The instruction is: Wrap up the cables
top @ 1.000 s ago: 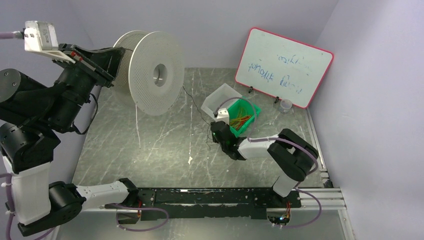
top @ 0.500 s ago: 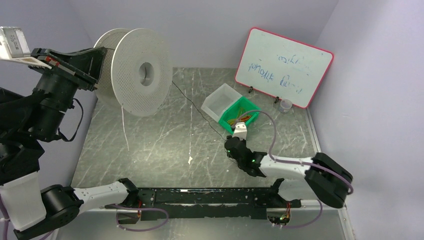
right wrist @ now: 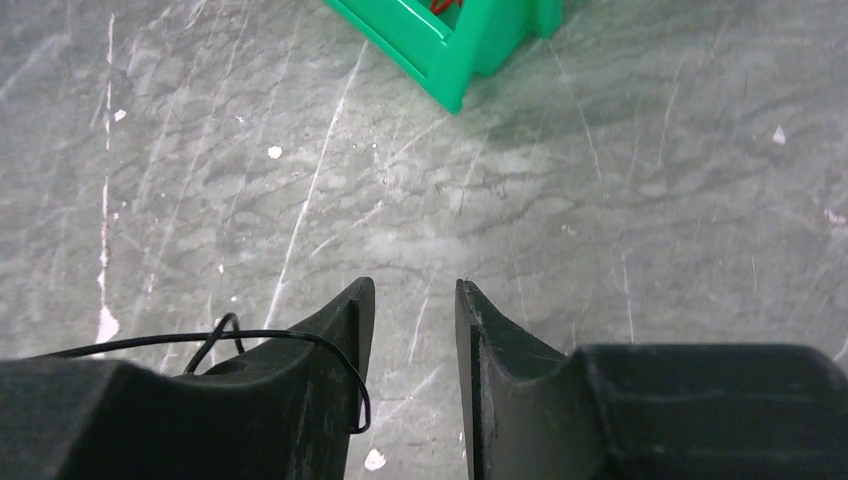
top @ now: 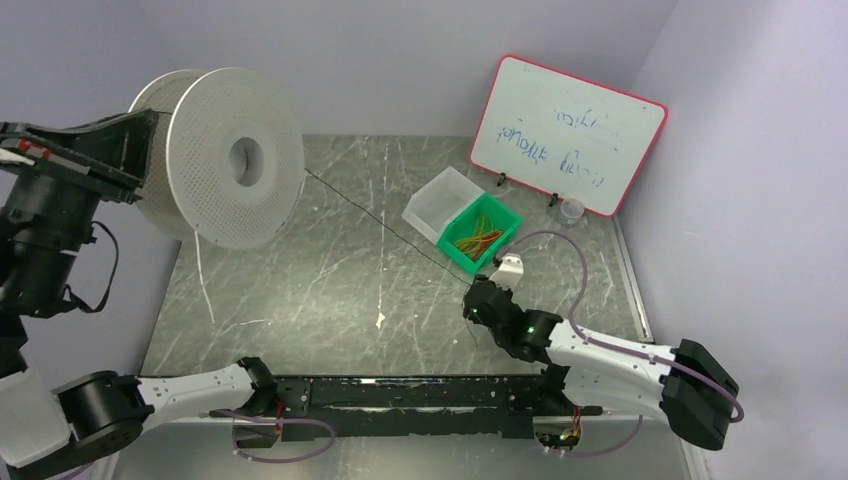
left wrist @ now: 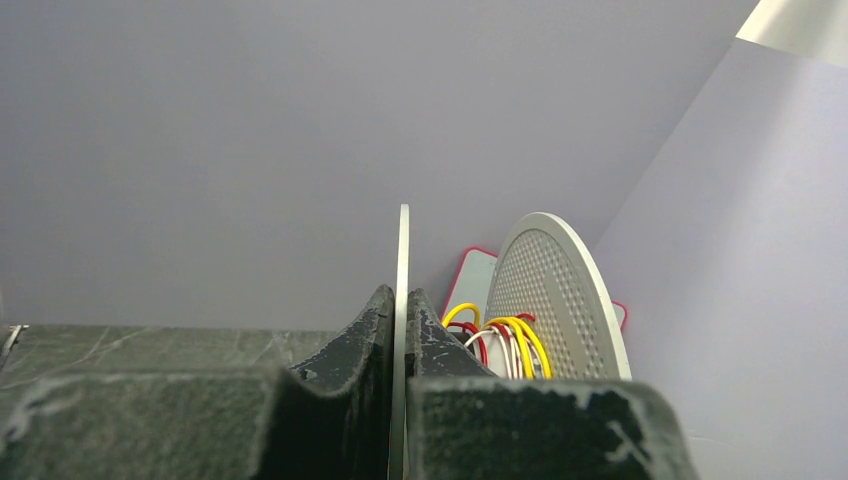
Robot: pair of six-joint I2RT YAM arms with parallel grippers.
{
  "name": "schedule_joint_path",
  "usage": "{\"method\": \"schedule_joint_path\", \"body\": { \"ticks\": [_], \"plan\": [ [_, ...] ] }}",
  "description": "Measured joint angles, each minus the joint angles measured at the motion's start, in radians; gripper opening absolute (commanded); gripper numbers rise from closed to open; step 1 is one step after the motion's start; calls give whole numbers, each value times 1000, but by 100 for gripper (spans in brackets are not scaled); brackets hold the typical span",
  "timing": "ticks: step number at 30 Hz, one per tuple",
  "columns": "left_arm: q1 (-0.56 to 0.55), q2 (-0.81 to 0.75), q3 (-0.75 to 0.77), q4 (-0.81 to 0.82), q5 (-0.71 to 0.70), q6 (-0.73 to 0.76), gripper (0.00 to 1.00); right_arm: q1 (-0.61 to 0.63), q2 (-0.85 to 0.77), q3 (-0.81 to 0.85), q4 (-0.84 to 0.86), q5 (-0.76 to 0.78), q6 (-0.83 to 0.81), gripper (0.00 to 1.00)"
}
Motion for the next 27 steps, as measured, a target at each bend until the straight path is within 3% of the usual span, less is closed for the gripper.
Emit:
{"method": "schedule_joint_path", "body": {
  "ticks": [15, 27],
  "plan": [
    [-64, -94, -44, -9, -140, 50, 7, 2, -120, -18, -243, -19, 251, 42],
    [-87, -112, -65, -10, -146, 53, 7, 2, -150, -16, -209, -39, 183, 41]
  ]
}}
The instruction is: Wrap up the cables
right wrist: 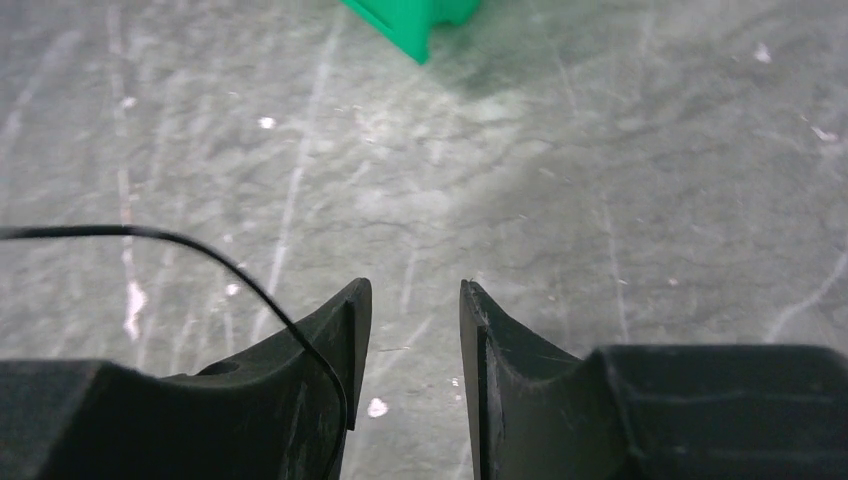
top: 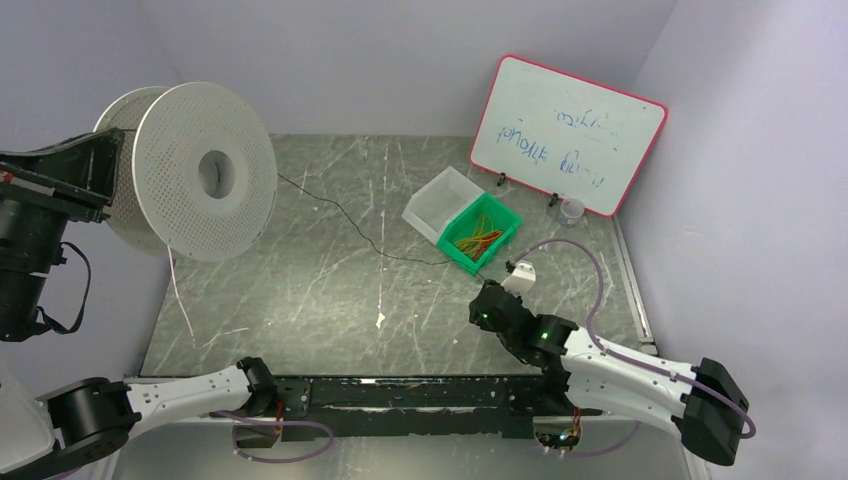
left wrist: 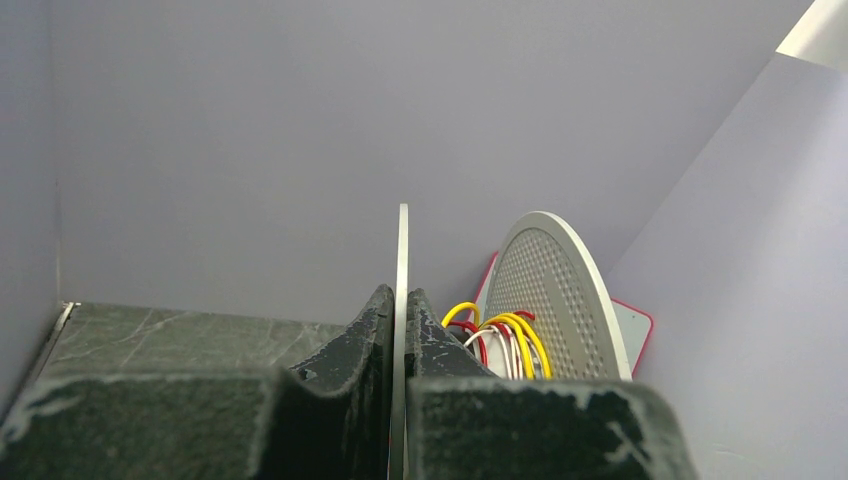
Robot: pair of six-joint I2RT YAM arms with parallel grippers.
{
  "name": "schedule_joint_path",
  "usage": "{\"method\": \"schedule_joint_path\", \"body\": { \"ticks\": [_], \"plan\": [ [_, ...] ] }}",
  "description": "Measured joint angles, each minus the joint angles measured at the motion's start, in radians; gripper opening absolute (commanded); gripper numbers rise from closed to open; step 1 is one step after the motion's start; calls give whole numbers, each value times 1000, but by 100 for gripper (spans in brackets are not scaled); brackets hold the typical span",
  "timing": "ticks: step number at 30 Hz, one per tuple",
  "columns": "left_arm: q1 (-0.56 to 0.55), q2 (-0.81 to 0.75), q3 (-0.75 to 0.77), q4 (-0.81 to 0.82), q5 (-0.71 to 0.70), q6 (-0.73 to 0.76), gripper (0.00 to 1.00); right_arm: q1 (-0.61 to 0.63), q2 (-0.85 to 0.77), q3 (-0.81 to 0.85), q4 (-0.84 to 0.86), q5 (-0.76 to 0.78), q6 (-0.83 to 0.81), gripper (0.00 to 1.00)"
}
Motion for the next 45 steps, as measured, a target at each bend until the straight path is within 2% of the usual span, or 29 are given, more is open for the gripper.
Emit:
{"method": "schedule_joint_path", "body": {
  "ticks": [9, 17, 24, 30, 33, 39, 45],
  "plan": [
    [-7, 27, -5, 0, 8, 1, 7, 0, -68, -39, 142, -153, -168, 41],
    [-10, 30, -5, 1, 3, 17, 7, 0, -61, -160, 251, -378, -184, 32],
    [-21, 30, -18, 19, -32, 48, 7, 2, -95, -198, 310, -548, -172, 31],
    [-37, 31, -52, 42, -61, 71, 7, 8, -124, -203, 316, -643, -179, 14],
    [-42, 31, -70, 53, -70, 74, 7, 10, -143, -198, 313, -663, -194, 0],
    [-48, 59, -85, 63, -80, 80, 7, 11, -163, -131, 299, -691, -252, 0],
    [-50, 104, -148, 95, -126, 112, 7, 11, -182, 6, 245, -736, -363, 0]
  ]
}}
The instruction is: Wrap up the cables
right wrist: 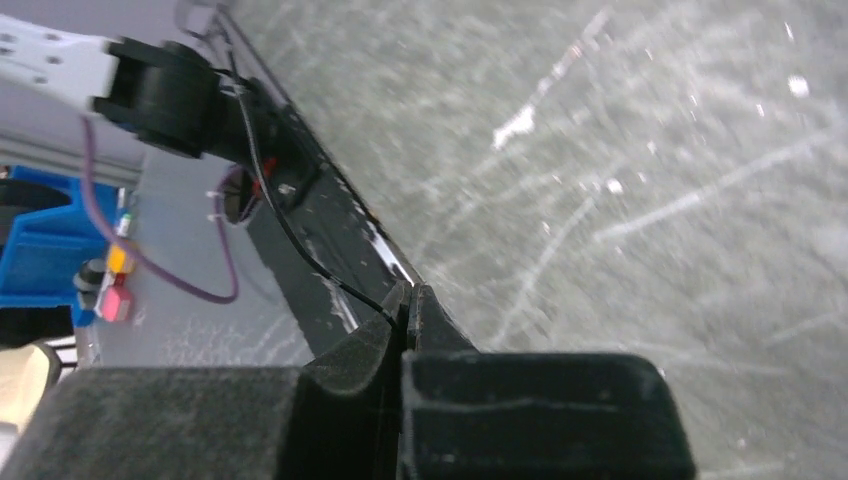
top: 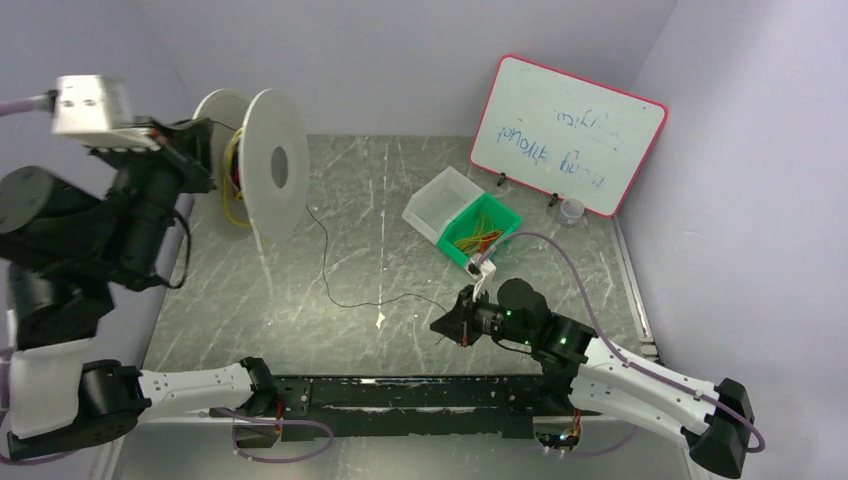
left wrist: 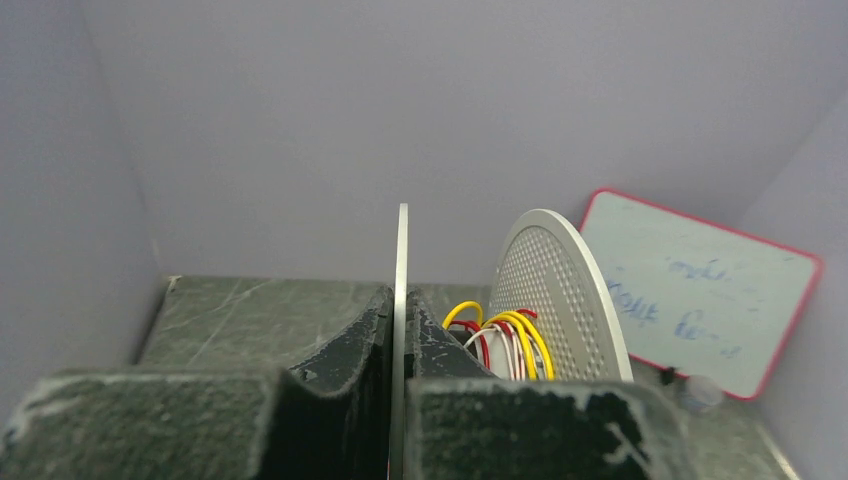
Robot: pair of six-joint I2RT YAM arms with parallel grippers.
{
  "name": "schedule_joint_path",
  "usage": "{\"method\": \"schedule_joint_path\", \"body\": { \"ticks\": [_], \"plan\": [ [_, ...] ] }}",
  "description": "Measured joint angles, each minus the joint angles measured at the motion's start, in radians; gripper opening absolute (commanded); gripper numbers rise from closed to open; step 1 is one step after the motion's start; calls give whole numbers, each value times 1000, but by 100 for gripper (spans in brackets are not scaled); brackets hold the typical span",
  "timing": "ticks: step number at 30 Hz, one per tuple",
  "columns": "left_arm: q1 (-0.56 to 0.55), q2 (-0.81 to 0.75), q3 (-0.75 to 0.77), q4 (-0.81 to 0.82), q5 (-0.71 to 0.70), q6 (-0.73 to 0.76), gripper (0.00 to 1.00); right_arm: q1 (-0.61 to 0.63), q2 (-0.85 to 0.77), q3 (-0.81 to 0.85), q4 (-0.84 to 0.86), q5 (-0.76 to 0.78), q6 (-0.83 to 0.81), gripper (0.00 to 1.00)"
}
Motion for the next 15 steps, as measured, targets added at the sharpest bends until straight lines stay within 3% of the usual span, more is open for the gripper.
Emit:
{"method": "schedule_joint_path", "body": {
  "ticks": [6, 15],
  "plan": [
    [-3, 80, -108, 119, -103, 124, 7, 2, 14, 142, -44, -101, -103, 0],
    [14, 188, -333, 492, -222, 444, 7, 2, 4, 322, -186, -186, -203, 0]
  ]
}}
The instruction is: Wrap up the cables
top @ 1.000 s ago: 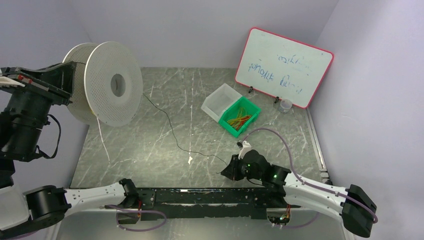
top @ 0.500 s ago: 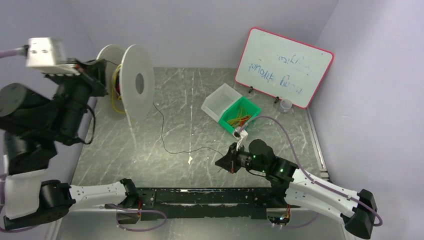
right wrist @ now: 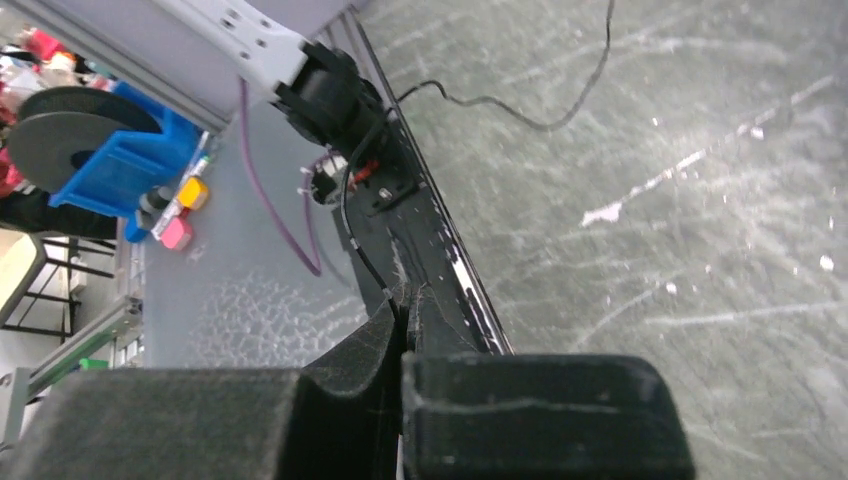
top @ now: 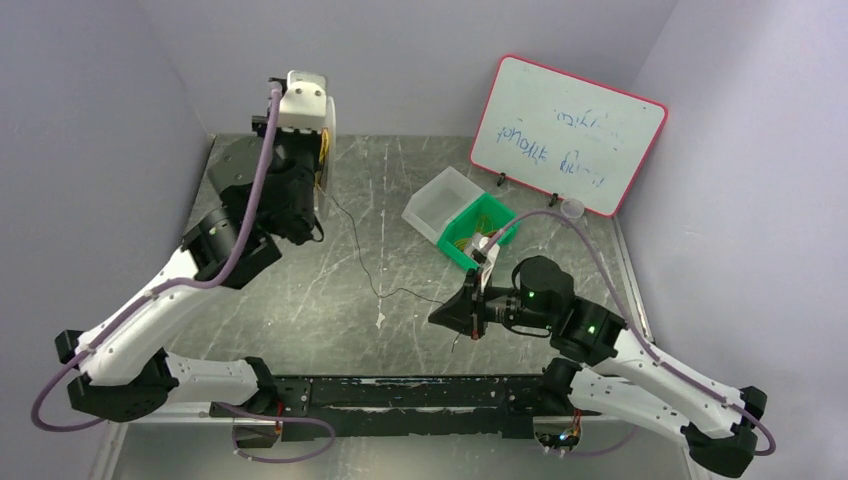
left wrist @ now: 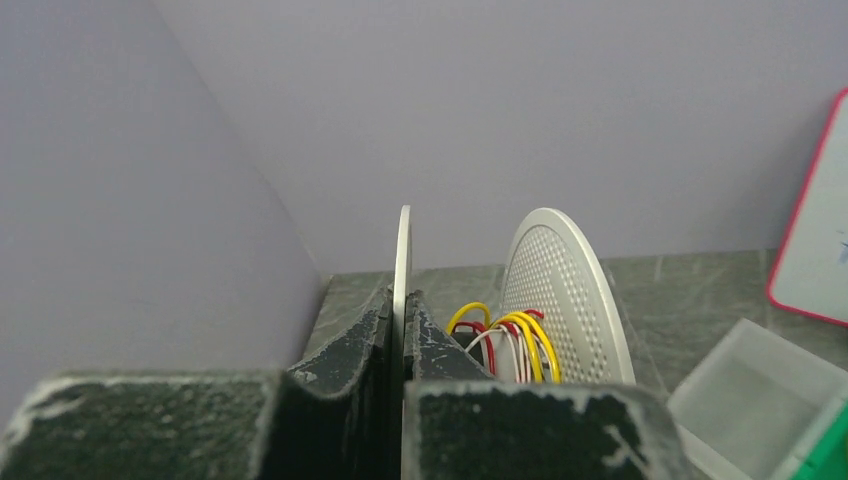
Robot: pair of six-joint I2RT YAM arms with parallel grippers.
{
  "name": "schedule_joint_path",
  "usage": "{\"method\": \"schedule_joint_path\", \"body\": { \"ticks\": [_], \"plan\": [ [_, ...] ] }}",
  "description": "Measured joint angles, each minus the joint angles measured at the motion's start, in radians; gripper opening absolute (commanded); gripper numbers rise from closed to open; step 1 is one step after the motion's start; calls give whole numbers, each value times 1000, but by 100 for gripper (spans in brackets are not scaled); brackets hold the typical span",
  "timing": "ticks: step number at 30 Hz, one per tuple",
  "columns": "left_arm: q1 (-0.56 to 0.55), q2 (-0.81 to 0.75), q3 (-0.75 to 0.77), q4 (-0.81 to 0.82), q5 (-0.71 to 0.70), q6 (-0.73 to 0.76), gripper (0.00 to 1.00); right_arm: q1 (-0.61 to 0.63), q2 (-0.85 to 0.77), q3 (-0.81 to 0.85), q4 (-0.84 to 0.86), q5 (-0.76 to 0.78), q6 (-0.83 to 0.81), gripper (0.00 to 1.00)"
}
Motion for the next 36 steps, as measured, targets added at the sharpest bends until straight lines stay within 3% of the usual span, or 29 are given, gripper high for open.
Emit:
{"method": "schedule_joint_path", "body": {
  "ticks": [11, 25, 30, 36],
  "plan": [
    [316, 122, 26, -123, 153, -206, 7, 0, 112, 276, -103, -177, -108, 0],
    [571, 283, -3, -216, 391, -365, 7, 1, 253, 784, -321, -269, -232, 0],
    [593, 307, -55, -220, 425, -385, 7, 1, 338, 986, -397, -223, -260, 0],
    [594, 292, -167, -202, 465, -391, 7, 1, 511, 1313, -563, -35, -307, 0]
  ]
}}
